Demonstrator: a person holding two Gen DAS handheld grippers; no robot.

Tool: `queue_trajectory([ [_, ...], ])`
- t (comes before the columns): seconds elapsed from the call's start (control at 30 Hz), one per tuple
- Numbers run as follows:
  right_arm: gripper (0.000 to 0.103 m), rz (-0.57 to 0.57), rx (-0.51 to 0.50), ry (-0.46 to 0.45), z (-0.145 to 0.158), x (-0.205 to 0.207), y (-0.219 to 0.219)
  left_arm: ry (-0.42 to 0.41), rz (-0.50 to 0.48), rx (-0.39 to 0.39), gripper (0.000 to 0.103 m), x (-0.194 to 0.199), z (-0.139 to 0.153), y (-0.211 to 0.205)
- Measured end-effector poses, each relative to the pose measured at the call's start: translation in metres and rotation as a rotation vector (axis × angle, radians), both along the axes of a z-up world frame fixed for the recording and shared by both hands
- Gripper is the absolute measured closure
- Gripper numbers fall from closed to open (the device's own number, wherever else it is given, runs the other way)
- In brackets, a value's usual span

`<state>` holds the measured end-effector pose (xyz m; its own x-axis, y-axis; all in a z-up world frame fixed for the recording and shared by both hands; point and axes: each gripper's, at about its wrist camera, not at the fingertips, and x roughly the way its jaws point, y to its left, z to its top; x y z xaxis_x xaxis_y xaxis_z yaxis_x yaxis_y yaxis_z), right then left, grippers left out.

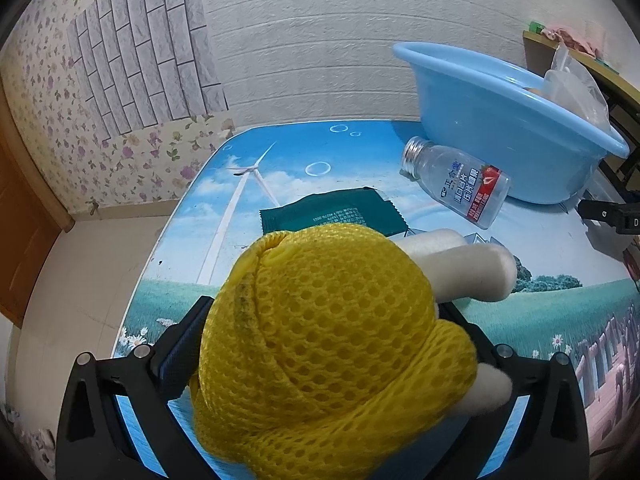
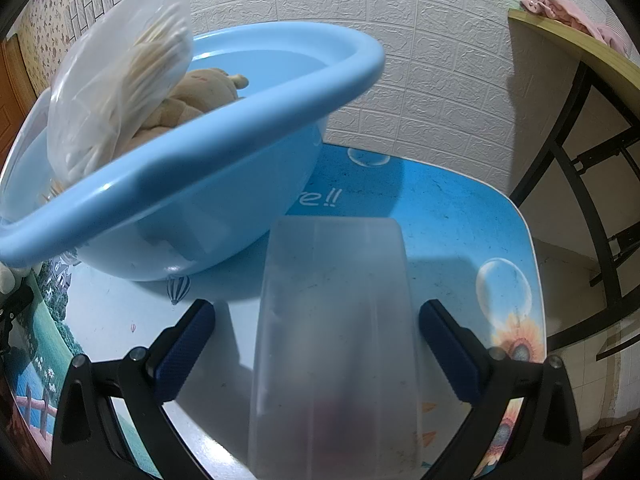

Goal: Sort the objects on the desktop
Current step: 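Hold the plush toy with the left tool while the right tool holds the clear box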

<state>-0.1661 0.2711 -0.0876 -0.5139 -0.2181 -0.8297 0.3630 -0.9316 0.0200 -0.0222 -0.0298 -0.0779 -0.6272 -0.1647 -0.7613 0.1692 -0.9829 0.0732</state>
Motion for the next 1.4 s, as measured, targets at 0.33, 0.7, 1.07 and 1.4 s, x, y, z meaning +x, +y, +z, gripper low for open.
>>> queue_trajectory([
  [0.33,0.0,0.0,0.0,0.0,0.0,0.0,0.0,0.01,-0.008,-0.001,0.0,0.002,0.0,0.001],
  [0.7,0.0,-0.001,0.0,0.0,0.0,0.0,0.0,0.028,-0.029,-0.009,0.005,0.005,0.0,0.001],
  [1.07,0.0,-0.008,0.0,0.001,-0.001,-0.001,0.0,0.054,-0.049,-0.041,0.03,0.014,0.004,0.003],
  [1.4,0.0,-0.008,0.0,0.001,-0.001,-0.001,0.0,0.092,-0.013,0.031,0.029,0.019,0.013,-0.001],
])
